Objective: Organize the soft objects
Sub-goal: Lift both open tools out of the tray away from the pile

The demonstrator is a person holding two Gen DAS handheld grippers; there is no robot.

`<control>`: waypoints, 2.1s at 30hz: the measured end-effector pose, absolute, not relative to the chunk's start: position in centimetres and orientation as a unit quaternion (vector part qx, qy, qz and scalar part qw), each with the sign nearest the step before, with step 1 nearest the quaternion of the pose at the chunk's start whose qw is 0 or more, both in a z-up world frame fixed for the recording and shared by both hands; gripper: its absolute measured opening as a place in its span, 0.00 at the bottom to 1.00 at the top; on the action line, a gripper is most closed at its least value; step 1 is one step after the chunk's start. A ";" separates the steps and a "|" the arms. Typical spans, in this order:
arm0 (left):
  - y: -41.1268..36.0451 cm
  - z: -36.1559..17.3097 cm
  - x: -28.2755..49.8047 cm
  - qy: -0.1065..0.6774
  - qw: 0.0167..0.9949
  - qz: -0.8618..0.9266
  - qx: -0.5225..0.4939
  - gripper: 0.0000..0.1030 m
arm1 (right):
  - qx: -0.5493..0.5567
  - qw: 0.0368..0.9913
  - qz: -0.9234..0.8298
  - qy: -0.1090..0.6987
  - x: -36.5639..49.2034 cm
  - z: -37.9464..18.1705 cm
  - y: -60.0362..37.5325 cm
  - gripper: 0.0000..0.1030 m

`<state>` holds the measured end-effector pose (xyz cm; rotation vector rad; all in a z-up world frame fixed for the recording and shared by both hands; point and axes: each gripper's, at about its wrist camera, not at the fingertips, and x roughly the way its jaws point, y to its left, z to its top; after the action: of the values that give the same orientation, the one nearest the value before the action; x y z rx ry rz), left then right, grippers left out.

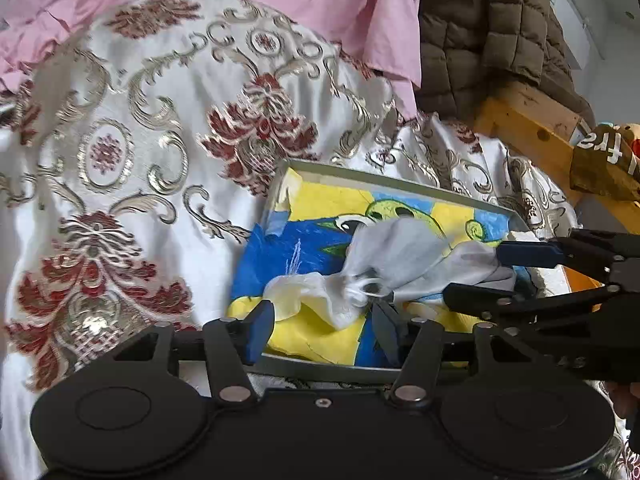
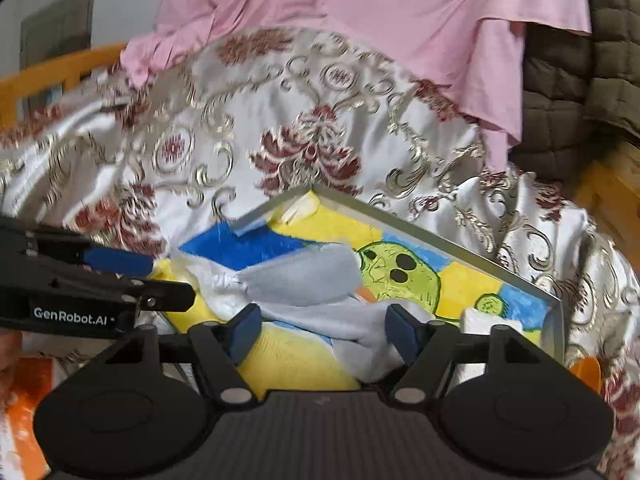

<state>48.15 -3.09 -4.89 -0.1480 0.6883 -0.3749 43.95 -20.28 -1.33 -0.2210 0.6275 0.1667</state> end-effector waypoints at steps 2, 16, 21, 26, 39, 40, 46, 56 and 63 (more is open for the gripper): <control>-2.8 -4.5 47.1 0.322 0.928 -0.171 -0.079 0.61 | -0.096 0.947 0.080 0.296 42.8 -0.9 -20.6 0.78; -2.1 -1.9 39.2 0.259 0.953 -0.124 -0.092 0.81 | -0.013 0.971 0.077 0.224 35.0 1.7 -22.9 0.93; -2.3 -0.4 36.2 0.237 0.959 -0.115 -0.102 0.89 | 0.005 0.976 0.071 0.206 32.2 2.2 -24.0 0.97; -2.5 0.5 33.0 0.226 0.964 -0.095 -0.106 0.92 | 0.026 0.979 0.058 0.193 29.0 2.8 -25.2 0.99; -3.6 3.1 22.9 0.193 0.972 -0.068 -0.117 0.97 | 0.047 0.986 0.024 0.157 17.7 4.4 -26.3 1.00; -3.8 3.2 22.2 0.192 0.972 -0.071 -0.116 0.97 | 0.050 0.986 0.021 0.155 16.9 4.4 -26.3 1.00; -4.5 3.3 18.7 0.179 0.975 -0.094 -0.097 0.99 | 0.062 0.987 0.002 0.149 13.0 3.8 -26.4 1.00; -4.6 1.7 15.7 0.189 0.972 -0.115 -0.080 0.99 | 0.079 0.985 -0.022 0.155 9.4 1.9 -26.4 1.00; -3.5 0.8 14.2 0.198 0.971 -0.110 -0.075 0.99 | 0.087 0.982 -0.038 0.162 8.0 1.2 -26.1 1.00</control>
<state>14.22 -3.53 0.77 -0.1513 0.4005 -0.2225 8.01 -26.05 1.18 0.1749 0.3251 -0.0757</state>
